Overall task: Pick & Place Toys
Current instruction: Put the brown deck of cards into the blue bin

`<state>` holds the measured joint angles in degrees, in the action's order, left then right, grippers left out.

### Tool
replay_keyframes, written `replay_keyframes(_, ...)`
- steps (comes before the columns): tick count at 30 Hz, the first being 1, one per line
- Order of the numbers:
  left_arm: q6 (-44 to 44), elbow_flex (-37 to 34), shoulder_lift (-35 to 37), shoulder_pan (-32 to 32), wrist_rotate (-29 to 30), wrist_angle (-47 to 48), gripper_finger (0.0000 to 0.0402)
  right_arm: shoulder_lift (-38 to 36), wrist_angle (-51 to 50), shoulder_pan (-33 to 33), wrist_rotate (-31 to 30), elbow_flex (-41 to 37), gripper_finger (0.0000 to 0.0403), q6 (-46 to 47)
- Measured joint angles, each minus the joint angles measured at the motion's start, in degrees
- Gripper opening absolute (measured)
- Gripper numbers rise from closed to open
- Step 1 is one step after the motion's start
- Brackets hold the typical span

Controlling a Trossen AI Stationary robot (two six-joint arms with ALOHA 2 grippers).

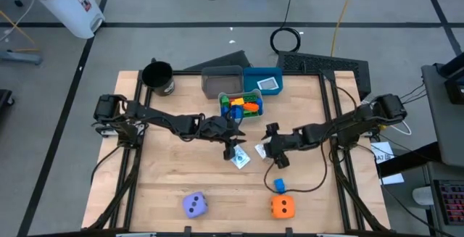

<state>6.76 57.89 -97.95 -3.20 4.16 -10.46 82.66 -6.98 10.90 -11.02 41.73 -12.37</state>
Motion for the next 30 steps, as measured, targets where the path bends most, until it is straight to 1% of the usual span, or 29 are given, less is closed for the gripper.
replay_keyframes(2,0.0,0.0,0.0,-0.1,0.0,-0.2,0.0127,0.1,0.4,-0.1,-0.5,-0.1,0.0344,-1.5)
replay_keyframes(5,0.5,0.0,0.0,-0.1,0.0,-0.3,0.0127,1.7,1.1,-1.9,2.6,0.0,0.0347,-1.3)
replay_keyframes(8,0.9,0.0,0.0,-0.1,0.0,-0.4,0.0127,3.6,1.3,-5.0,5.9,-0.1,0.0347,-1.2)
replay_keyframes(12,0.9,0.0,0.0,-0.1,0.0,-0.5,0.0127,5.6,1.3,-8.9,15.3,0.0,0.0348,0.4)
replay_keyframes(14,0.9,0.0,0.0,-0.1,0.0,-0.5,0.0127,6.3,1.3,-9.6,18.3,0.0,0.0347,0.0)
replay_keyframes(18,0.9,0.0,0.0,-0.1,0.0,-0.2,0.0127,5.9,0.8,-9.7,19.0,-0.1,0.0343,-1.4)
replay_keyframes(20,0.9,0.0,0.0,-0.1,0.0,-0.1,0.0127,5.8,1.2,-9.9,18.4,-0.1,0.0342,-2.3)
replay_keyframes(24,0.8,0.0,0.0,-0.1,0.0,0.0,0.0127,5.2,2.5,-10.0,12.9,0.1,0.0342,-2.5)
replay_keyframes(26,0.8,0.0,0.0,-0.1,0.0,0.2,0.0127,3.9,2.1,-10.0,12.0,0.1,0.0341,-2.6)
replay_keyframes(29,0.9,0.0,0.0,-0.1,0.0,0.4,0.0127,1.9,0.9,-9.7,13.0,0.0,0.0341,-1.2)
replay_keyframes(30,0.9,0.0,0.0,-0.1,0.0,0.4,0.0127,1.3,0.4,-9.7,14.4,0.0,0.0341,-0.1)
